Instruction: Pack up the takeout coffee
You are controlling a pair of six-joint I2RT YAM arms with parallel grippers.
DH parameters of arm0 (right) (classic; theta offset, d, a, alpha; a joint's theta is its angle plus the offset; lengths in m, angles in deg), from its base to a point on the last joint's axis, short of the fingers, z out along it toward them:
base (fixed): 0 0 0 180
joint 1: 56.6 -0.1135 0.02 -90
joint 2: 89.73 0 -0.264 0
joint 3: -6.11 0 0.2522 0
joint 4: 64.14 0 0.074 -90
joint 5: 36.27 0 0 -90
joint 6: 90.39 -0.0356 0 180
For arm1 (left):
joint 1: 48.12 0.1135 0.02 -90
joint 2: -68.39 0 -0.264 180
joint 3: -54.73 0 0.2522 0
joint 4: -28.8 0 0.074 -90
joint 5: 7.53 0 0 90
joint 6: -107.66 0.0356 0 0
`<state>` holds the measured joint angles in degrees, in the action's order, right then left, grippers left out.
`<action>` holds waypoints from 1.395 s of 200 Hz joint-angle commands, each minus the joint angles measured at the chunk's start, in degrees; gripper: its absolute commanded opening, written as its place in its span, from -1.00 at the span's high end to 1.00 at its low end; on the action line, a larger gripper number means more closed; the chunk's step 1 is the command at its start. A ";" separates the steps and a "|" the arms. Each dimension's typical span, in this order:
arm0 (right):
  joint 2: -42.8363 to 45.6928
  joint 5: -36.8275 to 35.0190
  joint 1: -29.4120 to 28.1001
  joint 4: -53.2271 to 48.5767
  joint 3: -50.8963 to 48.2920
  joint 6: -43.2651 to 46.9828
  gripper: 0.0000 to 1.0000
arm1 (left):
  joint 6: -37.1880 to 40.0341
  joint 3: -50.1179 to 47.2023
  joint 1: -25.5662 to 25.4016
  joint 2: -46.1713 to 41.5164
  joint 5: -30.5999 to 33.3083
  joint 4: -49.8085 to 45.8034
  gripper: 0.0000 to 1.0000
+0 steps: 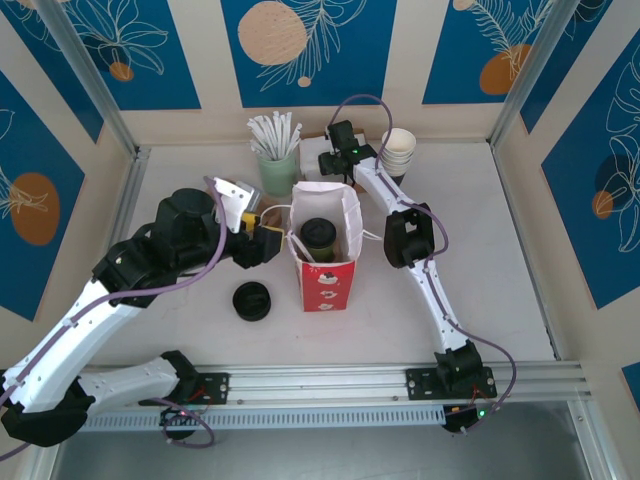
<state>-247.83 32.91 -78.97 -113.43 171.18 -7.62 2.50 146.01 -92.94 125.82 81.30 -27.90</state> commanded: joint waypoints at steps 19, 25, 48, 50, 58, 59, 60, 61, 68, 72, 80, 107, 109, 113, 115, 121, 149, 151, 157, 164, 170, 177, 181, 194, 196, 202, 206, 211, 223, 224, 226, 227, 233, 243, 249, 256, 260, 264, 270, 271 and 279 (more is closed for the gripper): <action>-1.44 -0.45 0.00 -1.44 2.24 -0.31 0.09 | -1.26 -0.17 -0.51 -1.09 0.43 -0.50 -0.29; -1.42 -0.30 0.09 -1.64 2.30 -0.29 0.21 | -1.32 -0.17 -0.48 -1.22 0.46 -0.47 -0.29; -1.33 0.16 0.20 -2.08 2.27 -0.41 0.51 | -1.28 0.00 -0.49 -1.28 0.38 -0.56 -0.29; -1.31 0.19 0.22 -2.13 2.25 -0.49 0.53 | -1.28 0.00 -0.50 -1.31 0.33 -0.54 -0.29; -1.24 0.35 0.22 -2.35 2.28 -0.58 0.56 | -1.36 0.08 -0.51 -1.32 0.29 -0.59 -0.29; -1.20 0.35 0.22 -2.39 2.28 -0.59 0.57 | -1.36 0.09 -0.48 -1.34 0.29 -0.58 -0.29; -1.18 0.39 0.22 -2.42 2.25 -0.59 0.57 | -1.36 0.09 -0.46 -1.35 0.29 -0.57 -0.29; -1.17 0.41 0.22 -2.43 2.25 -0.60 0.58 | -1.36 0.09 -0.45 -1.35 0.29 -0.57 -0.29; -0.99 0.73 0.31 -2.60 2.29 -0.77 0.63 | -1.37 0.10 -0.50 -1.42 0.22 -0.57 -0.29; -0.79 0.77 0.28 -2.69 2.24 -0.86 0.65 | -1.42 0.07 -0.48 -1.30 0.28 -0.64 -0.29; -0.35 1.09 0.31 -2.92 2.27 -1.01 0.72 | -1.49 0.09 -0.49 -1.31 0.28 -0.73 -0.29; 2.12 1.68 0.22 -3.56 1.59 -1.47 0.92 | -1.62 0.09 -0.49 -1.32 0.11 -0.65 -0.29; 2.34 1.66 0.22 -3.58 1.55 -1.45 0.92 | -1.63 0.09 -0.50 -1.32 0.11 -0.66 -0.29; 2.84 1.74 0.22 -3.65 1.50 -1.56 0.95 | -1.63 0.09 -0.53 -1.34 0.11 -0.66 -0.29; 3.05 1.77 0.22 -3.64 1.42 -1.61 0.96 | -1.63 0.09 -0.51 -1.42 0.11 -0.63 -0.29; 3.67 1.98 0.13 -3.67 1.28 -1.65 0.99 | -1.63 0.09 -0.48 -1.44 0.11 -0.57 -0.30; 7.11 2.99 -0.12 -4.10 1.25 -1.70 1.00 | -1.72 0.09 -0.47 -1.41 -0.19 -0.57 -0.29; 7.39 2.98 -0.15 -4.15 1.27 -1.66 1.00 | -1.72 0.09 -0.52 -1.30 -0.18 -0.57 -0.29; 8.33 2.98 -0.24 -4.26 1.32 -1.61 1.00 | -1.72 0.09 -0.45 -1.38 -0.24 -0.57 -0.29; 9.35 3.13 -0.31 -4.44 1.31 -1.81 1.00 | -1.72 0.18 -0.51 -1.37 -0.31 -0.61 -0.29; 10.26 3.27 -0.31 -4.67 1.27 -2.02 1.00 | -1.72 0.28 -0.49 -1.43 -0.36 -0.54 -0.29; 11.42 3.76 -0.31 -5.00 1.32 -2.29 1.00 | -1.80 0.35 -0.46 -1.46 -0.33 -0.57 -0.29; 12.04 3.91 -0.32 -5.24 1.28 -2.48 1.00 | -1.80 0.36 -0.47 -1.49 -0.32 -0.56 -0.29; 14.10 4.36 -0.55 -6.02 1.27 -3.21 1.00 | -1.89 0.27 -0.53 -1.68 -0.32 -0.35 -0.29; 14.48 4.38 -0.56 -6.13 1.27 -3.34 1.00 | -1.89 0.22 -0.51 -1.74 -0.32 -0.31 -0.29; 15.37 4.62 -0.73 -6.37 1.29 -3.57 1.00 | -1.89 0.10 -0.52 -1.71 -0.39 -0.13 -0.29; 15.77 4.73 -0.82 -6.59 1.36 -3.71 1.00 | -1.89 -0.03 -0.53 -1.82 -0.39 -0.05 -0.29; 16.59 4.73 -0.98 -6.74 1.36 -3.76 1.00 | -1.89 -0.15 -0.47 -1.93 -0.41 0.09 -0.29; 18.20 4.52 -1.42 -7.07 1.54 -3.77 1.00 | -1.99 -0.42 -0.48 -2.09 -0.58 0.38 -0.29; 18.32 4.49 -1.44 -7.09 1.58 -3.77 1.00 | -1.98 -0.43 -0.46 -2.12 -0.63 0.43 -0.29; 18.57 4.48 -1.51 -7.23 1.64 -3.76 1.00 | -2.03 -0.50 -0.47 -2.16 -0.66 0.47 -0.29; 18.73 4.52 -1.52 -7.25 1.63 -3.76 1.00 | -2.05 -0.51 -0.46 -2.15 -0.67 0.48 -0.29; 19.43 4.47 -1.75 -7.56 1.95 -3.74 1.00 | -2.07 -0.74 -0.51 -2.35 -0.76 0.65 -0.29; 20.54 4.71 -1.95 -8.23 2.69 -3.80 1.00 | -2.09 -1.08 -0.45 -2.63 -0.79 0.96 -0.29; 21.23 4.90 -2.05 -8.76 3.13 -3.86 1.00 | -2.09 -1.21 -0.50 -2.74 -0.76 1.08 -0.29; 22.01 4.96 -2.19 -9.31 3.75 -4.06 1.00 | -1.98 -1.40 -0.52 -2.99 -0.68 1.10 -0.29; 22.52 5.05 -2.28 -9.73 4.06 -4.10 1.00 | -1.90 -1.48 -0.45 -3.07 -0.60 1.12 -0.29; 23.02 5.20 -2.32 -10.06 4.42 -4.26 1.00 | -1.89 -1.62 -0.50 -3.15 -0.52 1.16 -0.29; 23.91 5.48 -2.49 -10.55 4.79 -4.57 1.00 | -1.81 -1.64 -0.45 -3.30 -0.33 1.19 -0.29; 24.03 5.59 -2.50 -10.58 4.83 -4.60 1.00 | -1.85 -1.65 -0.45 -3.34 -0.28 1.19 -0.29; 25.36 6.24 -2.58 -11.01 4.87 -5.00 1.00 | -1.67 -1.75 -0.46 -3.42 -0.09 1.17 -0.29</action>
<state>-226.92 36.78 -81.01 -121.25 173.82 -10.98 1.43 145.02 -92.94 123.55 81.26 -27.57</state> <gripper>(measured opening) 0.061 0.647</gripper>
